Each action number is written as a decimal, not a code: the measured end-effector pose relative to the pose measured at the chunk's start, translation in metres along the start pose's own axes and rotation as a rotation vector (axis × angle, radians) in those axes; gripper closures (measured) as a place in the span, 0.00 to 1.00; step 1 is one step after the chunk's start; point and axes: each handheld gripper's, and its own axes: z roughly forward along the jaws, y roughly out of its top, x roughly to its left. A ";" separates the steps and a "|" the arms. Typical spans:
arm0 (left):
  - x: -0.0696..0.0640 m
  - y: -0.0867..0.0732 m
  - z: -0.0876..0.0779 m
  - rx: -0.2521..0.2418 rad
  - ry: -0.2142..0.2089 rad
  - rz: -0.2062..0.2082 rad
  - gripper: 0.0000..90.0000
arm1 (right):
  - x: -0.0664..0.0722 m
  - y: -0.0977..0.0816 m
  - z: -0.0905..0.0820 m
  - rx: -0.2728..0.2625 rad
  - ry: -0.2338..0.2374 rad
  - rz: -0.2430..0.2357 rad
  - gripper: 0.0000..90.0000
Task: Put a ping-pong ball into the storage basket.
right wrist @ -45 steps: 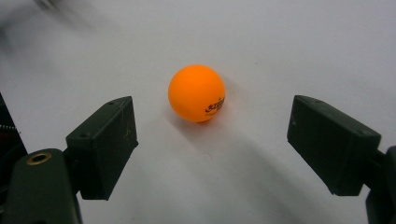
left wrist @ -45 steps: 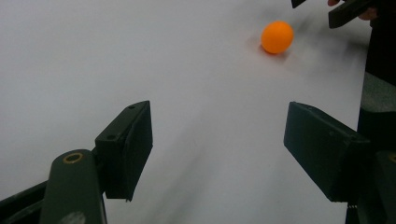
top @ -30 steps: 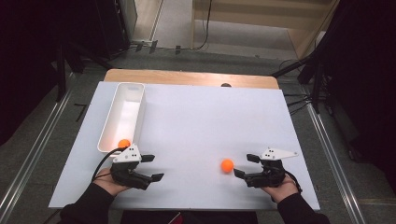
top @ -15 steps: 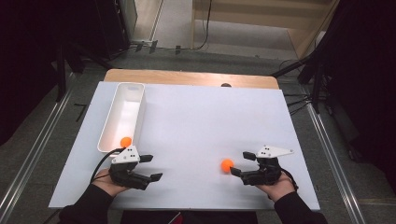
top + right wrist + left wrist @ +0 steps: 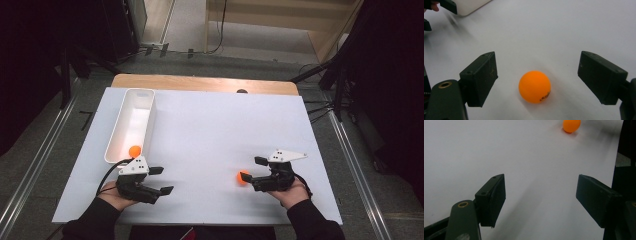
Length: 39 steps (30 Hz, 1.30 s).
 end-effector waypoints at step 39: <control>0.000 -0.001 -0.001 -0.009 -0.028 0.004 0.27 | -0.003 -0.015 0.027 0.092 -0.018 -0.028 0.16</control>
